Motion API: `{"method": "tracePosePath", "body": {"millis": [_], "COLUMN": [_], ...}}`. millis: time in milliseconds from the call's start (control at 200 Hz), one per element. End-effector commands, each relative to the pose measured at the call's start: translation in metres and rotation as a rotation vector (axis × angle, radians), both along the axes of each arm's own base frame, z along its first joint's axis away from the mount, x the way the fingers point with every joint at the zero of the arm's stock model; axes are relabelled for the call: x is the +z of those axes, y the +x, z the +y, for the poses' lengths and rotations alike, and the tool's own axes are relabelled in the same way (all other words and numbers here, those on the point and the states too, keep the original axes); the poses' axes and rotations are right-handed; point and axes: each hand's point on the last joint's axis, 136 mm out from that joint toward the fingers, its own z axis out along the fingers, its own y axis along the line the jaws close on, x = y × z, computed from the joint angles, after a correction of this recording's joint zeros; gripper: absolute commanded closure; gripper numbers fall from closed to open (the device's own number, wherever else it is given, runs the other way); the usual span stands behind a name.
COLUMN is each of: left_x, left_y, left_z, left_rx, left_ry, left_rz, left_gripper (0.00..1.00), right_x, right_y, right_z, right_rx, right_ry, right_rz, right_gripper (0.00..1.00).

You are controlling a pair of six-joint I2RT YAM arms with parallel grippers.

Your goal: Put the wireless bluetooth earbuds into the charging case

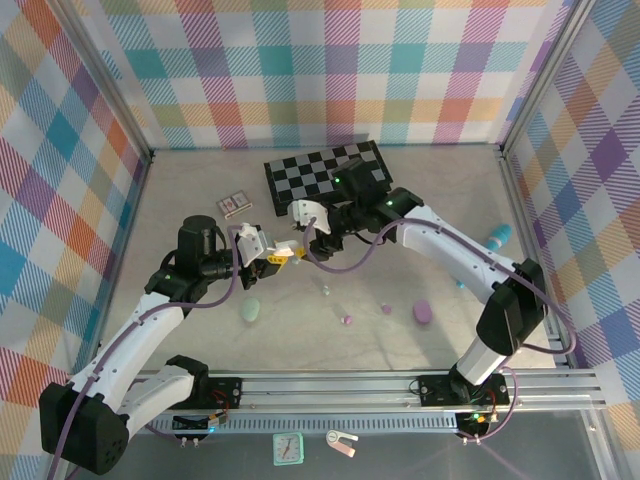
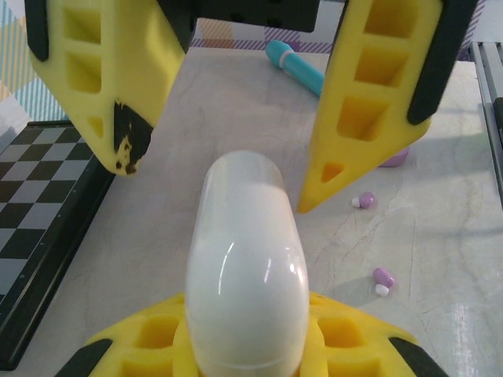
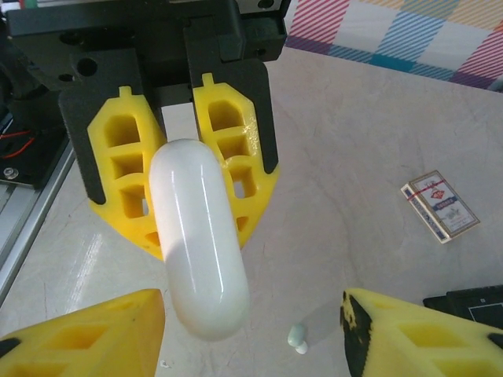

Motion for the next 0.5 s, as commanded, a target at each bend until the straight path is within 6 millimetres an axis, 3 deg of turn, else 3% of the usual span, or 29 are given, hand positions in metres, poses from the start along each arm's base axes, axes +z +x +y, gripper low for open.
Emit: {"method": "tracePosePath", "body": {"millis": [0,115,195,255,340,435,495], "left_x": [0.0083,0.0076,0.0069,0.0072,0.0061,0.007,0.0074], "left_y": [-0.0029,-0.0022,-0.0018,-0.0009,-0.0004,0.0022,0.0038], "left_z": [-0.0031,-0.0034,-0.003,-0.0022,-0.0021,-0.0018,-0.0015], "left_rx": [-0.032,-0.032,-0.027,-0.022,-0.02,-0.007,0.001], "left_ry": [-0.025,-0.024,-0.022,-0.021,-0.02,-0.024,-0.027], "left_rz": [-0.026,-0.02,-0.019,-0.021,-0.018,-0.02,-0.022], "left_gripper": [0.92,0.92,0.92,0.92,0.92,0.91,0.88], "right_x": [0.0066,0.004,0.0029,0.0021,0.0031,0.0039,0.0031], "right_y": [-0.0131,-0.0133,-0.0127,-0.0123,-0.0136,-0.0139,-0.0141], "right_z": [0.0076,0.0109,0.011,0.0105,0.0093,0.0074,0.0063], "right_rx": [0.075,0.086,0.085,0.083,0.081,0.071,0.063], "right_ry": [0.029,0.03,0.026,0.023,0.023,0.021,0.017], "right_rz": [0.036,0.051,0.046,0.046,0.048,0.048,0.052], "right_gripper": [0.49,0.62,0.65,0.74,0.77,0.92,0.93]}}
